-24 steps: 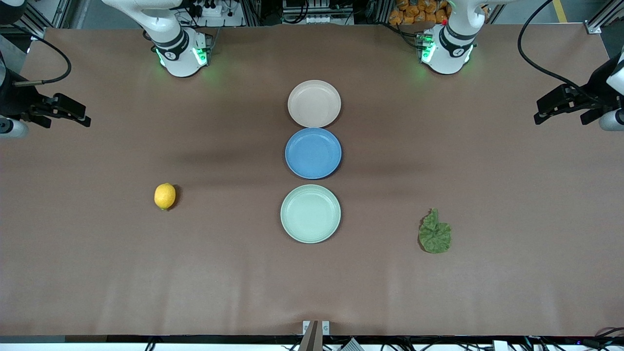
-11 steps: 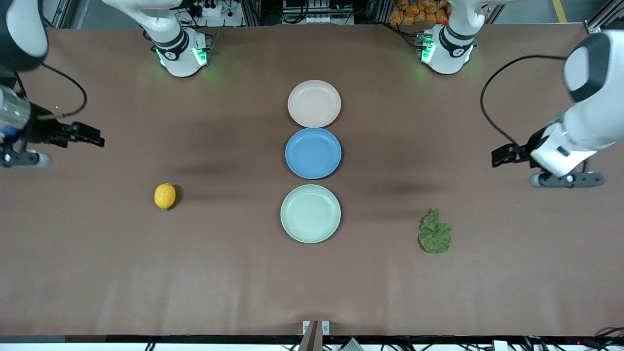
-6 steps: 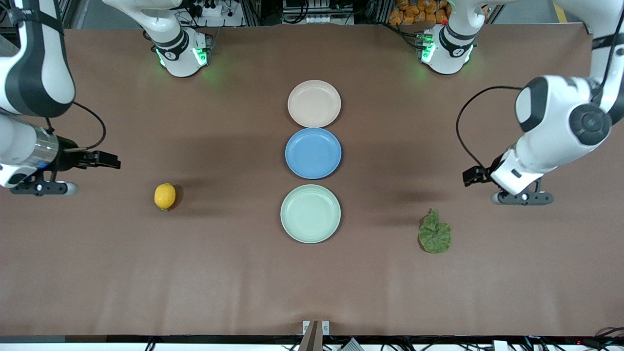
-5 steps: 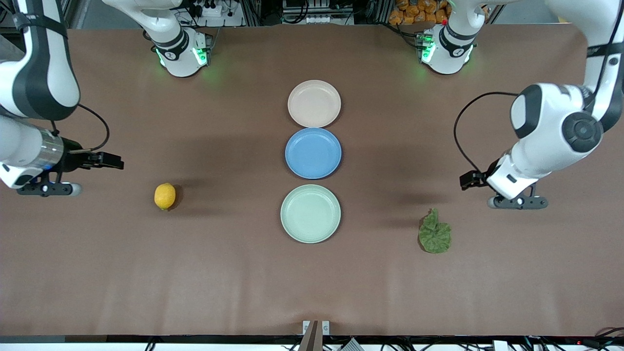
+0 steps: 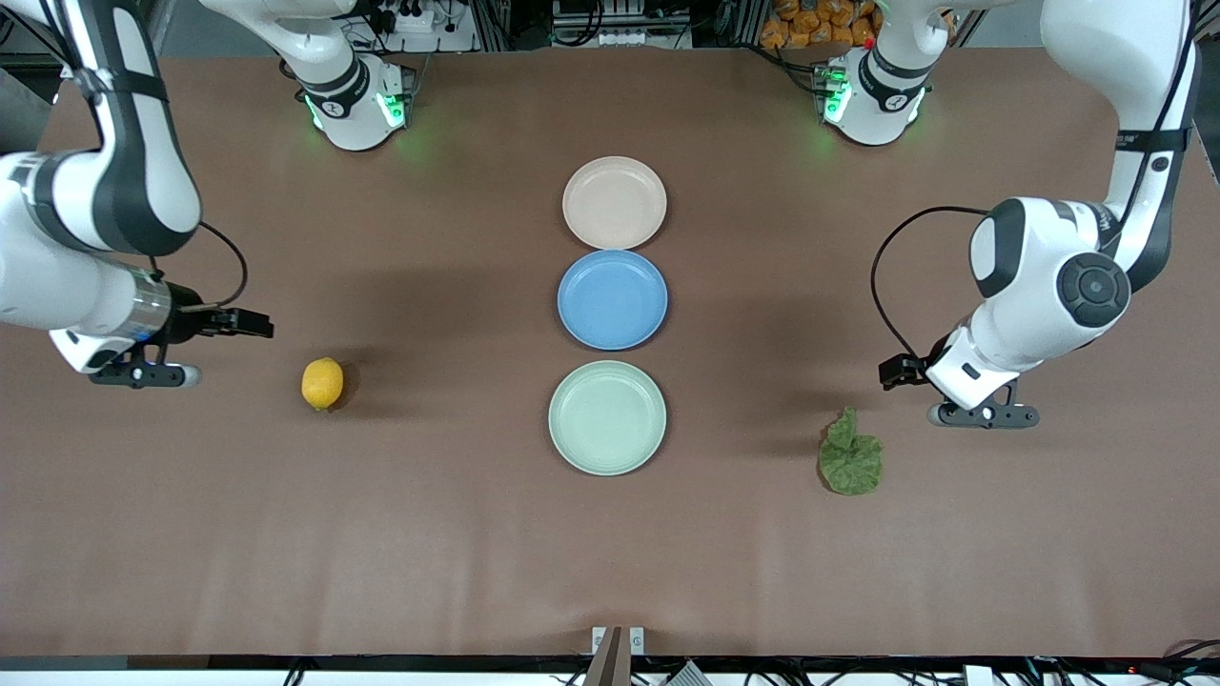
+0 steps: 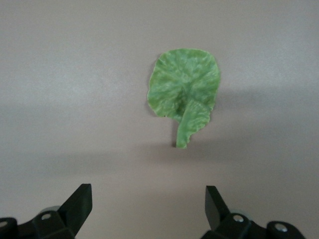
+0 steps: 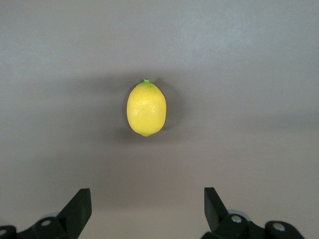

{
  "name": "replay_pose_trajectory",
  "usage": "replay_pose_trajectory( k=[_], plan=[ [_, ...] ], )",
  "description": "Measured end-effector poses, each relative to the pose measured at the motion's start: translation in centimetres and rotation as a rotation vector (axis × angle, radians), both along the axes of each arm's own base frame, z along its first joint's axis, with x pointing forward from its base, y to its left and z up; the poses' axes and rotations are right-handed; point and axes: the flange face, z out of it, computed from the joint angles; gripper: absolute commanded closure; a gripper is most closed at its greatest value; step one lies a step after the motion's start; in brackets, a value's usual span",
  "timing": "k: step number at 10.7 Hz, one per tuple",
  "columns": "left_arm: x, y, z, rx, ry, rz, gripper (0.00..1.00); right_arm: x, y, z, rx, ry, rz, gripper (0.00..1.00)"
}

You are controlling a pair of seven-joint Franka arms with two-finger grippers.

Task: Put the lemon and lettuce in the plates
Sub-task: 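Move the right gripper to the lemon while the left gripper reaches the lettuce, then close the right gripper on the lemon while the left gripper grasps the lettuce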

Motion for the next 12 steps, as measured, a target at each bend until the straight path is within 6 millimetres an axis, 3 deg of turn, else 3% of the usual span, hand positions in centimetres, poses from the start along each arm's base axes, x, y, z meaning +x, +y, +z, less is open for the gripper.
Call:
replay_pose_trajectory(
  k=[5,8,12],
  plan=[
    [1.4,-0.4,-2.8,-0.01,-0.028,0.001,0.0,0.8,4.4,-6.3,-0.034,0.031,-0.105,0.0],
    [1.7,-2.0,-5.7,-0.017,-0.046,-0.021,0.0,1.6,3.4,-9.2,-0.038,0.015,-0.124,0.0],
    [2.3,-2.4,-7.3,-0.022,-0.057,-0.023,0.0,2.2,3.1,-13.0,-0.043,-0.007,-0.133,0.0]
  ],
)
